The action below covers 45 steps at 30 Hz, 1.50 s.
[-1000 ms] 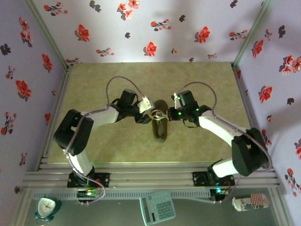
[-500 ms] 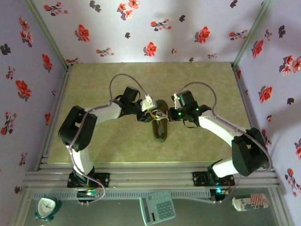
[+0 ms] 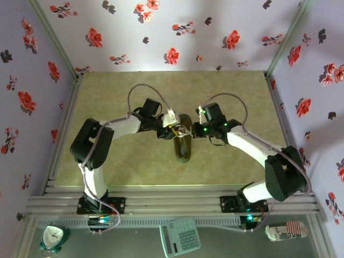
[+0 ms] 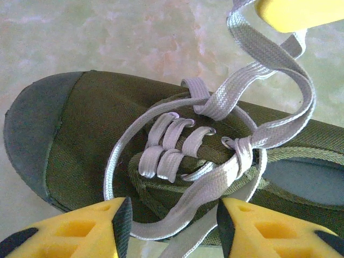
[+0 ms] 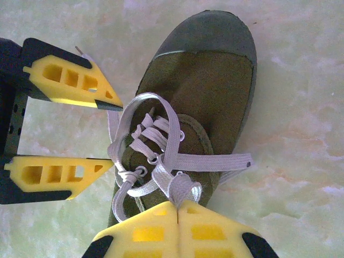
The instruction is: Tie the shoes
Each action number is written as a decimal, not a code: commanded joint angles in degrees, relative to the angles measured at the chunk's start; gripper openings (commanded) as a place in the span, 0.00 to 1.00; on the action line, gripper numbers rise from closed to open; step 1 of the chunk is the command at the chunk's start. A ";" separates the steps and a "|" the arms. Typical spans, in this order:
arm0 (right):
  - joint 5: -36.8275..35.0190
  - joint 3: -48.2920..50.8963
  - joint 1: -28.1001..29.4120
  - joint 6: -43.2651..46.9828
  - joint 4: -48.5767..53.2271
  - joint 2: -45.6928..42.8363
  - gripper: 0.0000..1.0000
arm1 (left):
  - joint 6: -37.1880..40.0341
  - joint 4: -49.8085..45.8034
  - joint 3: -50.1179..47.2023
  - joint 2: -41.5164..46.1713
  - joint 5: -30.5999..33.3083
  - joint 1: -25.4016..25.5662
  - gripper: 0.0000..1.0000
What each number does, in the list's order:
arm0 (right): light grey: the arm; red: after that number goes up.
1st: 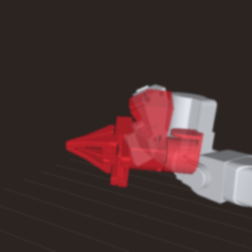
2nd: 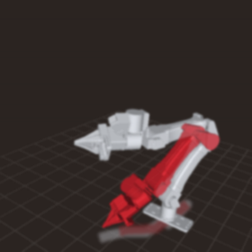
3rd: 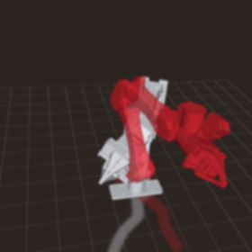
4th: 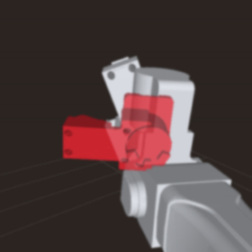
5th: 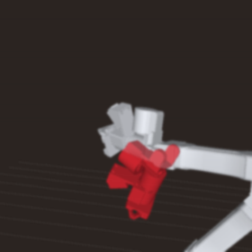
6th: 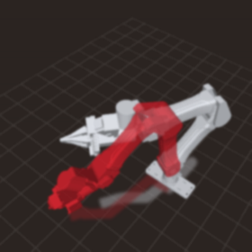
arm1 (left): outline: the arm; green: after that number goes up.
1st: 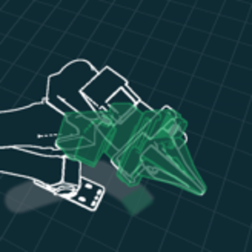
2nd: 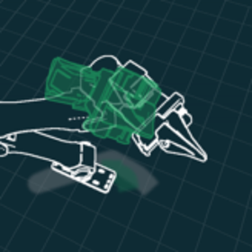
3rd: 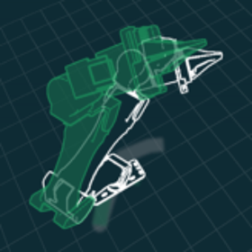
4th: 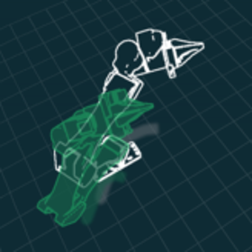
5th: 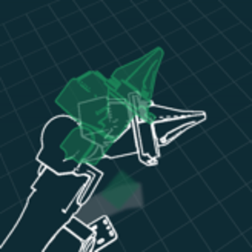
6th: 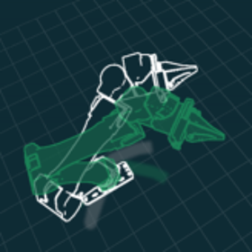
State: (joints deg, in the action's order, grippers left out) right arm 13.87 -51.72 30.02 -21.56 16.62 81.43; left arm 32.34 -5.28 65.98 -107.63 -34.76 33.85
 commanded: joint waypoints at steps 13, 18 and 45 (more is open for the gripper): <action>-0.68 -1.18 0.30 -0.38 0.75 0.42 0.00 | 0.81 -2.81 0.66 4.21 1.31 0.63 0.02; -1.61 -1.51 0.34 -0.20 0.95 0.62 0.00 | 0.68 -5.42 -0.44 7.64 4.62 1.64 0.00; -1.39 -2.33 0.47 0.11 1.38 1.63 0.00 | -16.72 -10.89 -3.49 7.16 13.20 8.24 0.00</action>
State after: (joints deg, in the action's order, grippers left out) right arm 13.28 -53.08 30.06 -21.52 17.08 82.61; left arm 20.51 -16.93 63.72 -99.42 -21.58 41.50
